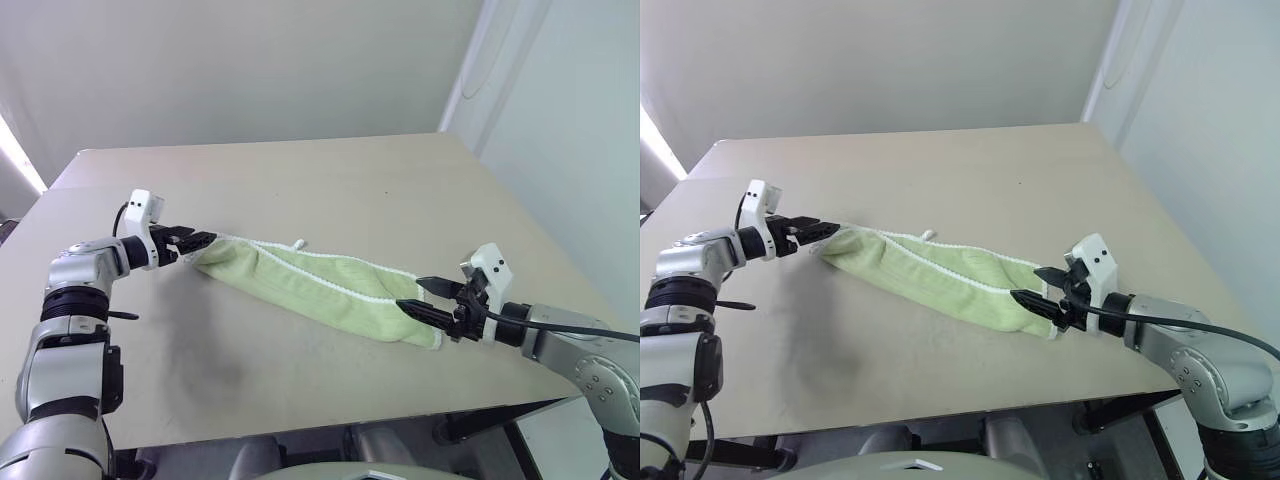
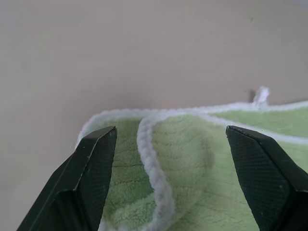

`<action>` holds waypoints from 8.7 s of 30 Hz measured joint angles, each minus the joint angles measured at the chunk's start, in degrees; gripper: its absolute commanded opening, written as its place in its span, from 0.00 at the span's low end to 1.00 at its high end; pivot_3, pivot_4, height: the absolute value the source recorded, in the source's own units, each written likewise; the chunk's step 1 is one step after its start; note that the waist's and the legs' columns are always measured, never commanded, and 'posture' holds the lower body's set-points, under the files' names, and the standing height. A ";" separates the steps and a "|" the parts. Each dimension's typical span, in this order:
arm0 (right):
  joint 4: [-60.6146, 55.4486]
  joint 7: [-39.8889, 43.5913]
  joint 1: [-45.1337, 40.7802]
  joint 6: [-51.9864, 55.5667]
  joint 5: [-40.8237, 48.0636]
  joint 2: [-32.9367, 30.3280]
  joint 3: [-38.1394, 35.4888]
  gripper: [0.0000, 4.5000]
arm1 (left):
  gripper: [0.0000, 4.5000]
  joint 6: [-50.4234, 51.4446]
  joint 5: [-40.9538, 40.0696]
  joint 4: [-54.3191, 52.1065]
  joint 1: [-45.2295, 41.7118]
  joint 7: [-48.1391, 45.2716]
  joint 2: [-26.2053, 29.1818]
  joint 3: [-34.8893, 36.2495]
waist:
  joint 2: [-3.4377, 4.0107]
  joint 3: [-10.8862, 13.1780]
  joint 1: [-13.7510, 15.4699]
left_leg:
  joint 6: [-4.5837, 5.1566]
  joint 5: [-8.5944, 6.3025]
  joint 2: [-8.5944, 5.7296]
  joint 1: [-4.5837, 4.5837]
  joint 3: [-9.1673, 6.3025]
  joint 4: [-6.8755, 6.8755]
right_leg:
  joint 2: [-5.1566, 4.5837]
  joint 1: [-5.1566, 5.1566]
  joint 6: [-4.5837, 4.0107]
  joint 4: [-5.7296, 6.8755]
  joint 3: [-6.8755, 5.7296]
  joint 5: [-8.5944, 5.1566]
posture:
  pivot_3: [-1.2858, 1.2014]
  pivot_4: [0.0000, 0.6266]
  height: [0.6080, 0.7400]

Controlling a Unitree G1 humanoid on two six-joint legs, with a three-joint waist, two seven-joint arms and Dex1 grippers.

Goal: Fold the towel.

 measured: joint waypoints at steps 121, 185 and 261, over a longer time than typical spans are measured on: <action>-2.32 16.33 7.30 -15.25 -7.57 -6.22 -0.71 0.00 | 0.00 -6.33 -7.49 -34.57 35.06 -19.78 13.13 12.19 | 0.04 0.03 -1.24 | 0.01 -0.04 0.19 1.07 0.03 0.09 | -0.08 0.74 -0.09 0.13 -0.02 -0.07 | 0.52 0.00 0.79; 18.95 -4.09 -15.72 36.20 15.98 12.11 -20.43 1.00 | 0.87 -2.14 -10.90 -34.43 21.24 -9.89 9.51 7.48 | 0.07 0.02 -1.53 | 0.05 -0.05 0.19 0.02 0.10 -0.12 | -0.06 0.04 -0.10 0.05 -0.16 -0.07 | 0.52 0.00 0.79; 27.79 -61.04 -7.60 -0.44 54.67 21.74 4.41 0.16 | 0.87 3.11 -12.15 -51.04 27.73 -18.15 9.20 -4.65 | 0.52 0.26 -4.58 | 0.12 -0.09 0.93 -0.28 0.22 -0.28 | 0.80 -0.79 -0.32 -0.01 0.13 0.03 | 0.52 0.00 0.79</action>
